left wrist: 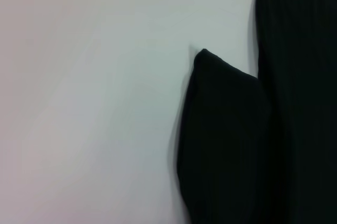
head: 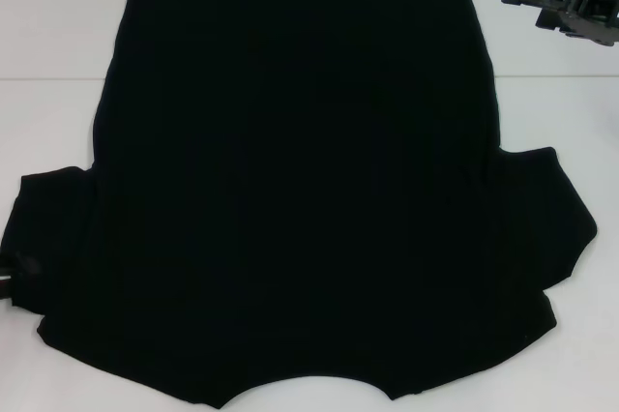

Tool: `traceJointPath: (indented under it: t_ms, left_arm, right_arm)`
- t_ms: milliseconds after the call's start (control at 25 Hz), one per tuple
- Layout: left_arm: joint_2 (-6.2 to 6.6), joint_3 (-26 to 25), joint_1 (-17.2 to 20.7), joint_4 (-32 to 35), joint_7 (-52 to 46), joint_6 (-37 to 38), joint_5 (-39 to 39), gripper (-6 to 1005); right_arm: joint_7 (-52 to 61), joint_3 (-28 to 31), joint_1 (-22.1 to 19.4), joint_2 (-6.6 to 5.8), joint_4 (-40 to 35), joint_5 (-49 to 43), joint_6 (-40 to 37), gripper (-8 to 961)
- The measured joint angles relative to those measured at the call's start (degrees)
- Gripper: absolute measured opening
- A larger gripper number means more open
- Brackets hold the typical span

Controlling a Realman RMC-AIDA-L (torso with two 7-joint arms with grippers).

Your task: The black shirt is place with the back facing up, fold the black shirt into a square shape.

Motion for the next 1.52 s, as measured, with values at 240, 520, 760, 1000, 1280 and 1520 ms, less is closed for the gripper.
traceJointPath:
  t_ms: [240, 520, 760, 1000, 1280, 1520]
  left_arm:
    - [-0.09, 1.2, -0.2, 0.0, 0.0, -0.3, 0.0, 428]
    - [-0.14, 1.8, -0.3, 0.1, -0.3, -0.5, 0.0, 204]
    - [-0.09, 1.9, -0.3, 0.3, -0.3, -0.3, 0.0, 93]
    - [0.08, 1.9, -0.4, 2.4, 0.2, -0.2, 0.0, 0]
    - [0.98, 1.4, -0.5, 4.4, -1.2, -1.8, 1.6, 1]
    - [1.32, 1.3, -0.8, 5.8, -2.9, -4.0, 3.9, 0]
  right_arm:
    - [0.0, 0.0, -0.1, 0.01, 0.0, 0.4, -0.1, 877]
    - [-0.1, 0.9, -0.4, -0.03, 0.0, 0.4, -0.4, 877]
    - [-0.1, 1.0, -0.6, -0.07, 0.0, 0.4, -0.4, 878]
    - [-0.1, 1.0, -0.8, -0.08, 0.0, 0.4, -0.4, 878]
    - [-0.1, 1.5, -0.8, -0.08, 0.0, 0.5, -0.4, 878]
    - [-0.1, 1.5, -0.8, -0.08, 0.0, 0.5, -0.4, 877]
